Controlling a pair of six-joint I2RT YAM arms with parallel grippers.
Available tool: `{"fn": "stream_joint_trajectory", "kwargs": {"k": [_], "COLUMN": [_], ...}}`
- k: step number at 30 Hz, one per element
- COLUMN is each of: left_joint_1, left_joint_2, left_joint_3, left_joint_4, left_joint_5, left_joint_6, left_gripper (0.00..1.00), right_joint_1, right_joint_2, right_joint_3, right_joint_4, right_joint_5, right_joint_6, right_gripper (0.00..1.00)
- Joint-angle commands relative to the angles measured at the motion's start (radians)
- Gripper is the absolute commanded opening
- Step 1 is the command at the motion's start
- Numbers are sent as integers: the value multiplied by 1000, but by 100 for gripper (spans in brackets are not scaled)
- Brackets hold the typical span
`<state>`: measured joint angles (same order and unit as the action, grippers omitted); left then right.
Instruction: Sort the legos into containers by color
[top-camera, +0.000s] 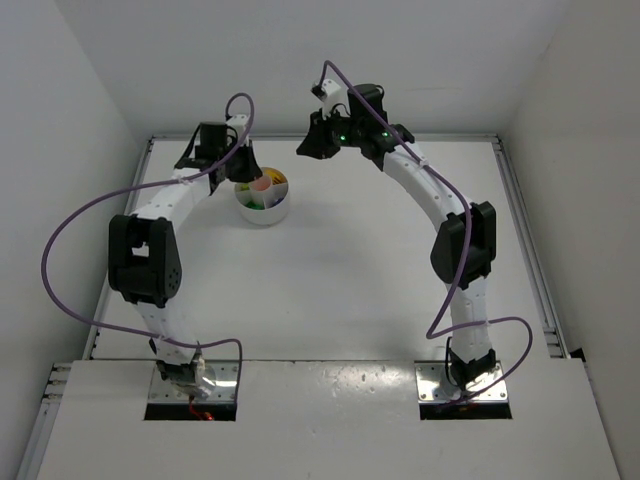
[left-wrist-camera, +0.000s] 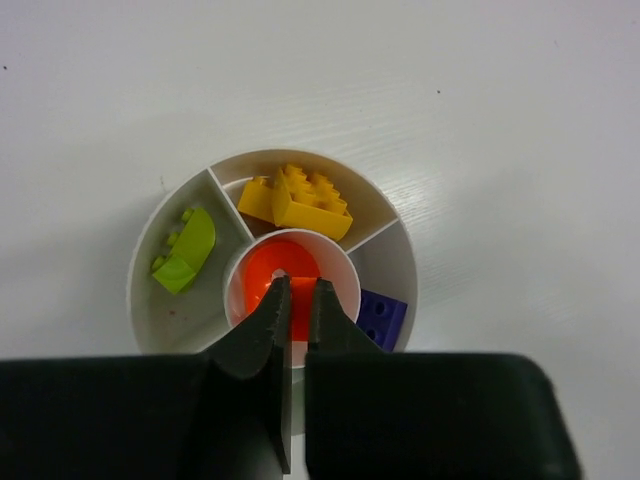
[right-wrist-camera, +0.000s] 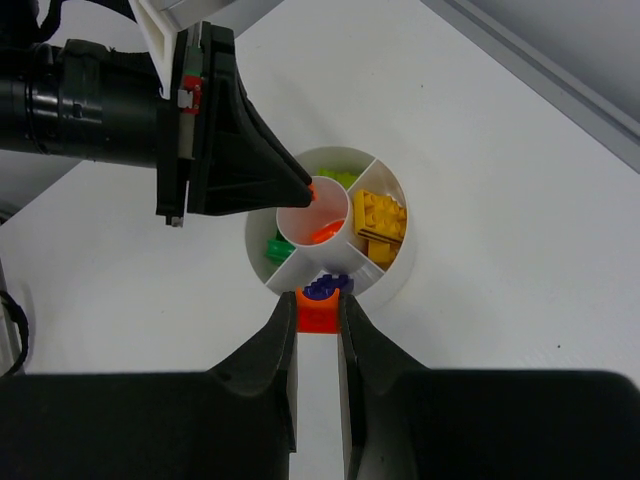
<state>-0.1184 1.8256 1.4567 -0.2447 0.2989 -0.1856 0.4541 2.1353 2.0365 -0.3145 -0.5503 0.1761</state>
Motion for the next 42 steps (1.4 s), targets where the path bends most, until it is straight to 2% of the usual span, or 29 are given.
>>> {"fn": "stream_joint_trajectory", "kwargs": {"k": [1,2,4,6,7,8,9,11,13,14,16,21,22,24,27,32,38,42], "left_joint_1": [-10,-10,-10,-10,-10,-10,-10,-20,-20,-20,-20,-20,-20,-20,-20,0,10,52], "left_joint_2": [15,15,15,15,15,15,24,24,24,24,34,44,44,44,44,35,-9,-57], "left_joint_3": [25,25,25,25,25,25,25,25,25,25,25,25,25,25,25,25,5,-19], "left_joint_4": [38,38,38,38,38,38,38,38,38,38,38,38,38,38,47,68,68,91], "left_joint_5": [-1,-13,-14,-14,-14,-14,-14,-14,-14,-14,-14,-3,-3,-3,-3,-3,-38,-79], "left_joint_6": [0,0,0,0,0,0,0,0,0,-11,-21,-60,-70,-83,-113,-166,-175,-198], "left_gripper": [6,10,0,2,15,24,26,25,3,2,22,37,47,59,62,64,64,64], "right_joint_1": [5,5,5,5,5,5,5,5,5,5,5,15,15,24,34,66,84,93], "right_joint_2": [-18,-18,-18,-18,-18,-18,-18,-18,-18,-18,-18,-18,-18,-18,-70,-80,-57,-35], "right_joint_3": [-2,-2,-2,-2,-2,-2,-12,-12,-12,-12,-22,-67,-67,-97,-192,-266,-279,-227], "right_joint_4": [31,31,31,31,31,31,31,31,31,31,31,60,72,110,211,261,288,298], "right_joint_5": [0,0,0,0,0,0,0,0,0,-11,-34,-82,-82,-82,-73,-62,-71,-80], "right_joint_6": [-7,-7,-7,-7,-7,-7,-7,-7,-7,-7,-7,13,13,23,45,66,85,94], "right_gripper": [0,0,0,0,0,0,0,0,0,0,0,0,0,0,0,0,0,0]}}
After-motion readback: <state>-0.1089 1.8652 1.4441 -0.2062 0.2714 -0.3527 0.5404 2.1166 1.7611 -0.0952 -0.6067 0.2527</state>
